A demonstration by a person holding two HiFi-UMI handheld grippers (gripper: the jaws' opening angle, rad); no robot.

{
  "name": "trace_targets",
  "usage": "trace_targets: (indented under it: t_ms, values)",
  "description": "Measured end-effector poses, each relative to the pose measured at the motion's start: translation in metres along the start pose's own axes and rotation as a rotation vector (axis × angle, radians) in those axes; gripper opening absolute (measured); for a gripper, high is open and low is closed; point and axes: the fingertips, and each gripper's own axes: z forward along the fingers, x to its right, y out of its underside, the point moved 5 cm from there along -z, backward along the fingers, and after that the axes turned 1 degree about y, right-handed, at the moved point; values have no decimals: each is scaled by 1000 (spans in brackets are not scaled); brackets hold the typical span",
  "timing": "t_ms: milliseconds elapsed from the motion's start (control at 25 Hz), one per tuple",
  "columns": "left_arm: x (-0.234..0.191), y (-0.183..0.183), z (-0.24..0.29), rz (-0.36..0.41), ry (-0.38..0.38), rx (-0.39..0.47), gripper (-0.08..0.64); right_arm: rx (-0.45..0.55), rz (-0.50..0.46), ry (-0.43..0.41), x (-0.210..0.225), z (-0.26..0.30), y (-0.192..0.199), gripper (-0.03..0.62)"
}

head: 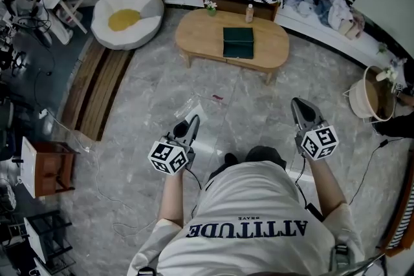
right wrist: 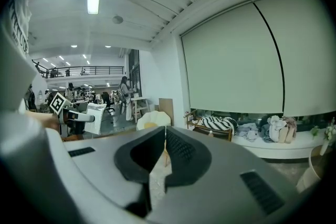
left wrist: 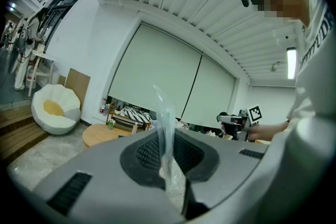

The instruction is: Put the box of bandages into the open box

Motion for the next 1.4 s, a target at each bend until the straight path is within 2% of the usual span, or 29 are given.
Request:
trace_targets:
  t_ms: [320, 640, 1000, 1400]
  values:
    - [-10, -3, -1, -10, -4, -3, 40, -7, 3, 0, -3, 11, -3, 23]
    - [-17, 1, 25, -23, -22, -16, 40, -20, 25, -11, 22, 32, 4, 23]
    - [-46, -25, 69, -10, -55, -23, 40, -20, 39, -62, 55, 100, -10, 23]
    - [-79, -53, 144, -14, -83, -32, 40, -36, 39, -113, 113, 181, -33, 23]
